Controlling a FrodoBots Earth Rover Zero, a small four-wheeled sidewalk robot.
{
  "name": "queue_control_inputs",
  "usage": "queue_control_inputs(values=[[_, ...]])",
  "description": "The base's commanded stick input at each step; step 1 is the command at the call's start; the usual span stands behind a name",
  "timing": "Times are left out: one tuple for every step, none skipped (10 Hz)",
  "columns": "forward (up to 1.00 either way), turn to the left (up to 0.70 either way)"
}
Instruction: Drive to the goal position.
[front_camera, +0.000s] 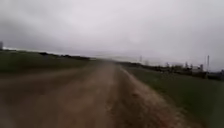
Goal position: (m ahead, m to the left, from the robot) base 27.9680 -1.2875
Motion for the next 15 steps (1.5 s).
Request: queue_control_inputs(values=[[0.85,0.00],[0.85,-0.10],[0.85,-0.30],[0.85,-0.26],[0.85,-0.17],[0.85,-0.04],[0.85,0.00],[0.85,-0.01],[0.85,-0.05],[0.85,-0.02],[0.85,0.00],[0.85,0.00],[0.85,0.00],[0.85,0.00],[0.85,0.00]])
